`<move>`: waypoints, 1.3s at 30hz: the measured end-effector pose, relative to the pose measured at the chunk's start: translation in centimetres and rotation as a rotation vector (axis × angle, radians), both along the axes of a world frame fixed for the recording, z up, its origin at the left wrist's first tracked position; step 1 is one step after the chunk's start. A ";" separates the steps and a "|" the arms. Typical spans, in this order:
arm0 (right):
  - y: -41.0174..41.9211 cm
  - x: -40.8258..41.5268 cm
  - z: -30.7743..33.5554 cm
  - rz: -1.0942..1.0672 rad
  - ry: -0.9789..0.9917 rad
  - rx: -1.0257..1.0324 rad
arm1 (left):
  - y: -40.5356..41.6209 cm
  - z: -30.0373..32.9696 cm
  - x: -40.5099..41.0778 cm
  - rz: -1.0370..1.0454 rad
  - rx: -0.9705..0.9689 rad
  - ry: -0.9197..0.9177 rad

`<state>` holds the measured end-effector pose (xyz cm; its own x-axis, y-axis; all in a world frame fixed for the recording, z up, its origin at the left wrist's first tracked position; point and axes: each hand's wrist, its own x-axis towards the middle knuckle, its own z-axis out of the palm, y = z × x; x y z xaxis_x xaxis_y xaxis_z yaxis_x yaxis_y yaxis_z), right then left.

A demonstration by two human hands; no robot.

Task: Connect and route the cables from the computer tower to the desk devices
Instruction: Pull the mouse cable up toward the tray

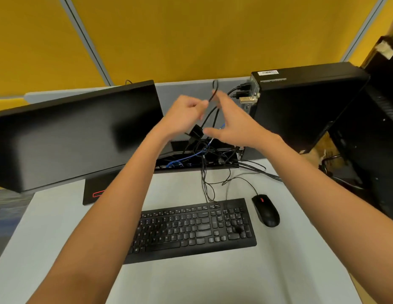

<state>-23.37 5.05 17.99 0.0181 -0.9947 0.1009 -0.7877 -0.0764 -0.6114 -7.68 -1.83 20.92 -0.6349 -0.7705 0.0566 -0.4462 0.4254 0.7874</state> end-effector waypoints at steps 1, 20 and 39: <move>-0.2 0.6 0.5 -0.066 -0.027 -0.115 | 0.0 1.2 -0.1 -0.018 -0.010 0.011; 1.6 -9.2 -0.1 -0.467 -0.053 -0.338 | -3.6 2.5 5.7 -0.011 0.186 0.237; -0.7 0.0 -0.6 0.069 0.151 -0.190 | 0.0 -1.1 -1.4 -0.011 0.235 0.080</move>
<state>-23.38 4.36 17.37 0.1149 -0.9539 0.2772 -0.8579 -0.2360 -0.4564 -9.10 -1.79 19.86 -0.6440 -0.7616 -0.0731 -0.3748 0.2308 0.8979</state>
